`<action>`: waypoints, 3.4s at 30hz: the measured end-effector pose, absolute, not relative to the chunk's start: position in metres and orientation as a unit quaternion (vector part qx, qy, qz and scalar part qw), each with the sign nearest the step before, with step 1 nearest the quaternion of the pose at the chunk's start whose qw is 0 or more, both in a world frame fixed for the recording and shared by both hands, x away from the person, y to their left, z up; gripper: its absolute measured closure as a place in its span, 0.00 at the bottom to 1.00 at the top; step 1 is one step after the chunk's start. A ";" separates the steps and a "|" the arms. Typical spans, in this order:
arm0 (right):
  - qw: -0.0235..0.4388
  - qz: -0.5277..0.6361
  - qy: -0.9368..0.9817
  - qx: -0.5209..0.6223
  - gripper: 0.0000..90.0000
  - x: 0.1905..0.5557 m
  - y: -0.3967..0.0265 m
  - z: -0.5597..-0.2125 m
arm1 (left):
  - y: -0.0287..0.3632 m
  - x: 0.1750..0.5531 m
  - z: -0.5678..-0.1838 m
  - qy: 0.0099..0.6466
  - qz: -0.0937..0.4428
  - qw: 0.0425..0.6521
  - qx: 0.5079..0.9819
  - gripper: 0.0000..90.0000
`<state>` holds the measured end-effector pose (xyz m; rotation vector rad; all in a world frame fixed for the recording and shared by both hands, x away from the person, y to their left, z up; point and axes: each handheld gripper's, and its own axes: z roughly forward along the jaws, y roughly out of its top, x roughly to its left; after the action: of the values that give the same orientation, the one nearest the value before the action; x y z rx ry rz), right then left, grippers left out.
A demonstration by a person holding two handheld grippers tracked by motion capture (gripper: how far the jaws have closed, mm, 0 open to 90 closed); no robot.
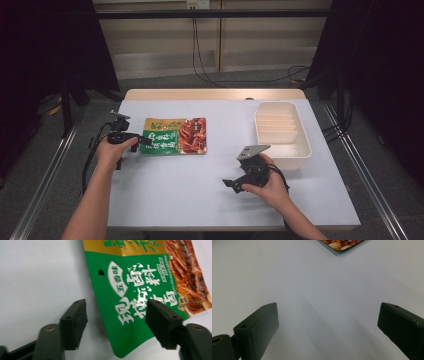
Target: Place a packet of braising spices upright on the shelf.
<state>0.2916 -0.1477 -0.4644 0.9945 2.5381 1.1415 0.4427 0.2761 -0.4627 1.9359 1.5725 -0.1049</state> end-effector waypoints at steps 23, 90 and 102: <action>0.092 0.381 0.859 0.329 0.04 0.293 -0.146 -0.465 | 0.269 0.446 -0.456 0.603 -0.103 0.344 0.713 1.00; 0.107 0.354 0.895 0.249 0.07 0.378 -0.116 -0.352 | 0.162 0.400 -0.259 0.340 -0.061 0.287 0.894 1.00; 0.105 0.363 0.897 0.228 0.09 0.387 -0.109 -0.340 | 0.141 0.390 -0.250 0.284 -0.077 0.278 0.914 1.00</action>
<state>0.3866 -0.1091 -0.3399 0.6710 2.6453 1.0714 0.3900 0.1415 -0.2497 2.4535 0.7618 -0.2068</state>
